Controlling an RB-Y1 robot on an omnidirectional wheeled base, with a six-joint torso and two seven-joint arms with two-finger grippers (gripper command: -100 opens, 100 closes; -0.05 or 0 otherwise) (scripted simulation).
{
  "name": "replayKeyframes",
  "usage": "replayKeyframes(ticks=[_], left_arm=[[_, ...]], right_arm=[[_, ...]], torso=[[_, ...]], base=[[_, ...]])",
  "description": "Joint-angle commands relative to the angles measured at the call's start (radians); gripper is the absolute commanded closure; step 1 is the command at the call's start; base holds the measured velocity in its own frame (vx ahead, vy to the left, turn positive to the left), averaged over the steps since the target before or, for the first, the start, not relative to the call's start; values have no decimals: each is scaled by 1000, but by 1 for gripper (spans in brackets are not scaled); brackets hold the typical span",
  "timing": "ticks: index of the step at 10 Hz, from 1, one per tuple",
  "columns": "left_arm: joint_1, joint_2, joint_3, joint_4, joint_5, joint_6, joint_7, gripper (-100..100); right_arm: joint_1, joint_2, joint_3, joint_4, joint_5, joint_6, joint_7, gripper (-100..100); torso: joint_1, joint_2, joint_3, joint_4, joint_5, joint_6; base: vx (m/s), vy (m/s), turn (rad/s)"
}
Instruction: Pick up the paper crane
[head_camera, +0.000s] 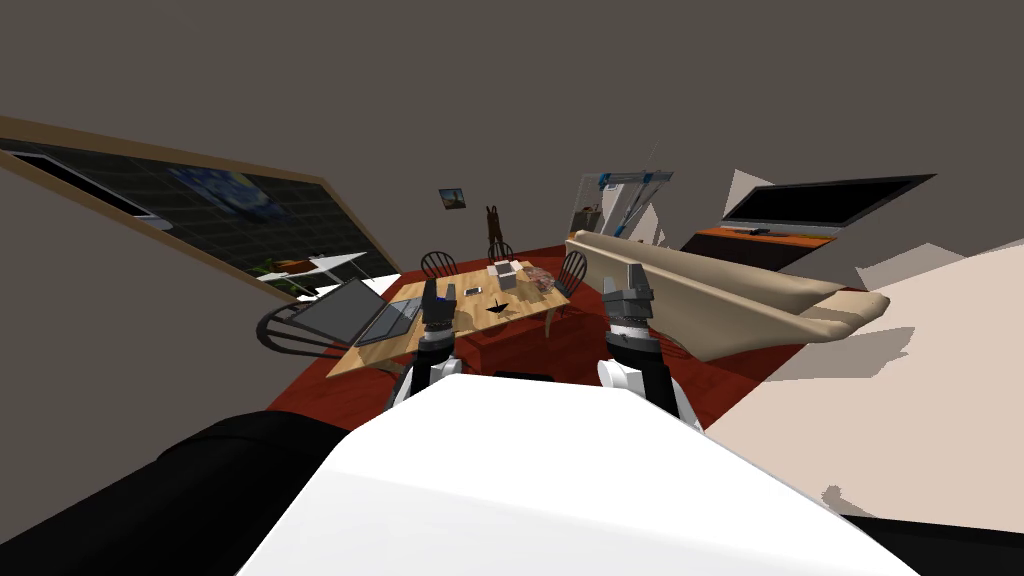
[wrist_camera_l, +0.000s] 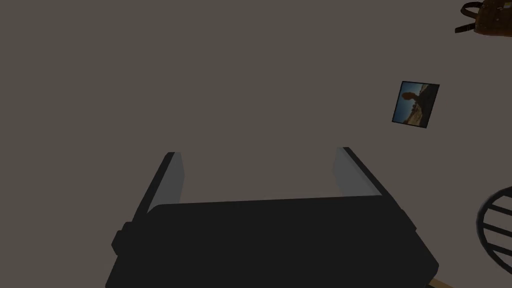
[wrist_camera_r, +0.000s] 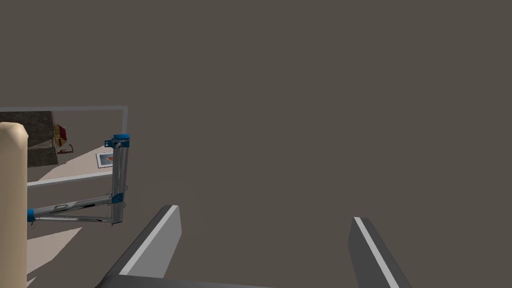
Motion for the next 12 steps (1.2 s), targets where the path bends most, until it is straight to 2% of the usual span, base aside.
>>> replayKeyframes(ticks=[1,2,3,5,9,10,12], left_arm=[[-3,27,-12,21,9,29,5,-100],[0,41,-21,35,15,45,9,-100],[4,64,-38,66,30,83,19,-100],[5,81,-54,103,46,127,29,-100],[-2,96,-77,192,80,223,54,-100],[-2,96,-77,192,80,227,54,-100],[-13,95,-81,242,98,282,67,-100]], right_arm=[[0,0,0,0,0,0,0,0],[0,0,0,0,0,0,0,0],[0,0,0,0,0,0,0,0],[0,0,0,0,0,0,0,0],[0,0,0,0,0,0,0,0],[0,0,0,0,0,0,0,0],[0,0,0,0,0,0,0,0]], torso=[[0,0,0,0,0,0],[0,0,0,0,0,0],[0,0,0,0,0,0],[-2,-1,-1,0,0,0],[-2,-2,-1,0,-1,0],[-3,-2,-1,0,-1,0],[-2,-1,-1,0,0,0]], base=[[2,-13,0],[5,-13,1],[7,-29,8],[12,-36,13],[21,-43,23],[12,-32,10],[16,-41,26]])
